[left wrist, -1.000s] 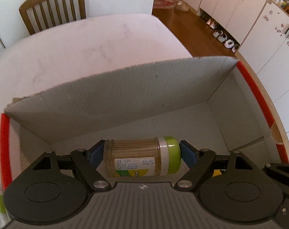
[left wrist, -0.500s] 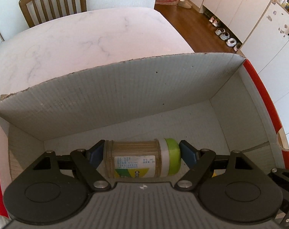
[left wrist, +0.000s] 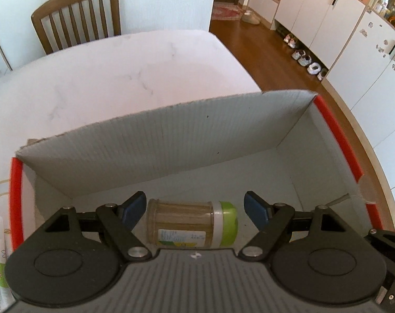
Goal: Organize rigid objects
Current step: 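Open the left tool and right tool, releasing both items in the box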
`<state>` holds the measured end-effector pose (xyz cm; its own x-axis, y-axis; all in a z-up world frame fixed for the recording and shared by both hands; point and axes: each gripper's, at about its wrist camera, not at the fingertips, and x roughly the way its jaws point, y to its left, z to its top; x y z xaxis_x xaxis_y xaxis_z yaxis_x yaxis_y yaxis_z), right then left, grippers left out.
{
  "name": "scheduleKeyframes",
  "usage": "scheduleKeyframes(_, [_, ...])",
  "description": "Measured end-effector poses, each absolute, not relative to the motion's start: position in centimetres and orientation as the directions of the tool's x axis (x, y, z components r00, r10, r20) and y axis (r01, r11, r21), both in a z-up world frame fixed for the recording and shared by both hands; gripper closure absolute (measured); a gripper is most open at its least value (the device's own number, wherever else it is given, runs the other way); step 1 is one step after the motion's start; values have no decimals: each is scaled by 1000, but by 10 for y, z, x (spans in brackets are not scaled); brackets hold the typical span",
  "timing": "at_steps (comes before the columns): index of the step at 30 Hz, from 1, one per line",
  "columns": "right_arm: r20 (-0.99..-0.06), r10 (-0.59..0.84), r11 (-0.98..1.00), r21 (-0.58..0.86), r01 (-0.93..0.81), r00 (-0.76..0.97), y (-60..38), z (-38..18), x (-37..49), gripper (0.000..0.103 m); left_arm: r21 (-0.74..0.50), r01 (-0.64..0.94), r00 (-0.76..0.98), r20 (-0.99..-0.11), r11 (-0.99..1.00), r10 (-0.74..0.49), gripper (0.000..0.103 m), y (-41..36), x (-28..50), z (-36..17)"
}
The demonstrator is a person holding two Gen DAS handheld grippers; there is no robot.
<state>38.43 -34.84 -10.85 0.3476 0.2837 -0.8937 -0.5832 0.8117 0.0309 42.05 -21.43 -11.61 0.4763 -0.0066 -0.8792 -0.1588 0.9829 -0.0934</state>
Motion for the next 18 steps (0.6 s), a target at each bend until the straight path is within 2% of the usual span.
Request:
scheduleKeyframes(7, [-866,317,806,32,-591,386,-356,-97,369,51,-93,-151,522,-853,984,-1,21,-216,403,-94])
scheduleKeyframes(10, [-855,331,808,38,-588,399,-361,-89,365,45,-108,-153,543,-840,982,-8,21,-214,395,-81])
scheduleKeyframes(18, [-824,368,813,60,-578,431,-375,-69,350,39,-130,-134,602,-798,983,-24,21,-210,365,-56])
